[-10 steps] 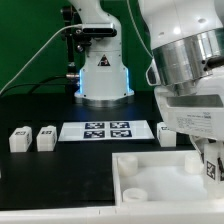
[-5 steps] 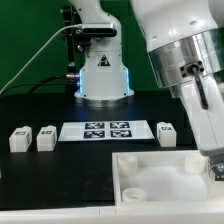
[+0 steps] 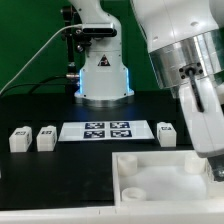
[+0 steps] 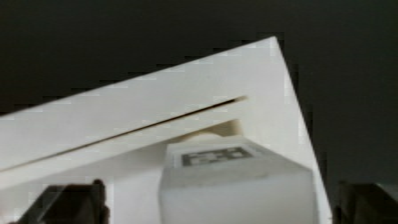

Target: Assemble one leg

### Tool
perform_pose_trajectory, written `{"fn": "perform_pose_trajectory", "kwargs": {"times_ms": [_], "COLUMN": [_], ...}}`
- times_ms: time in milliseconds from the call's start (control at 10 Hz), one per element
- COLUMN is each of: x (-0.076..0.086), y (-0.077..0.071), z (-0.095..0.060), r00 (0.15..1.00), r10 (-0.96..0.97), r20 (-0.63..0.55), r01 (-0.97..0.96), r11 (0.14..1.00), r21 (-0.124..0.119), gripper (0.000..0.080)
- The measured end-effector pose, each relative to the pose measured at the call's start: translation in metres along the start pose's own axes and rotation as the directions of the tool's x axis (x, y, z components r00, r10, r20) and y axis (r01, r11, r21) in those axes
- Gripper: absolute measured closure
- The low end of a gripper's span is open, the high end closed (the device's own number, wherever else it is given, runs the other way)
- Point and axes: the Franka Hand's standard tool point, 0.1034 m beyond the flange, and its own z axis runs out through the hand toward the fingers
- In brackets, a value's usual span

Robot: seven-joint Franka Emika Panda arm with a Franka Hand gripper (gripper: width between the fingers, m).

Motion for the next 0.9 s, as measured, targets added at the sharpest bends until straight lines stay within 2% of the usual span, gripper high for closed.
{"fn": "perform_pose_trajectory", "kwargs": {"times_ms": [100,300,400,500,600,700,900], "x": [-0.001,-0.003,-0.006,-0.012,-0.015,-0.013,-0.013], "y": [0.001,-0.001,0.0,0.003,0.005,0.004,0.004], "z": [-0.002,-0.016,-0.018,-0.017,-0.016,-0.016,-0.016], "r00": [1.0,0.966,0.913,0.839,0.731,0.692,0.692], "r10": [-0.023,-0.26,-0.407,-0.544,-0.682,-0.721,-0.722], "r20": [0.001,0.0,-0.002,0.0,-0.008,-0.007,-0.006], "r01": [0.023,0.26,0.407,0.543,0.681,0.721,0.721], "r11": [1.0,0.965,0.913,0.839,0.731,0.692,0.691], "r21": [0.0,0.014,0.009,-0.02,-0.039,-0.039,-0.04], "gripper": [0.0152,0.015,0.015,0.015,0.015,0.015,0.015]}}
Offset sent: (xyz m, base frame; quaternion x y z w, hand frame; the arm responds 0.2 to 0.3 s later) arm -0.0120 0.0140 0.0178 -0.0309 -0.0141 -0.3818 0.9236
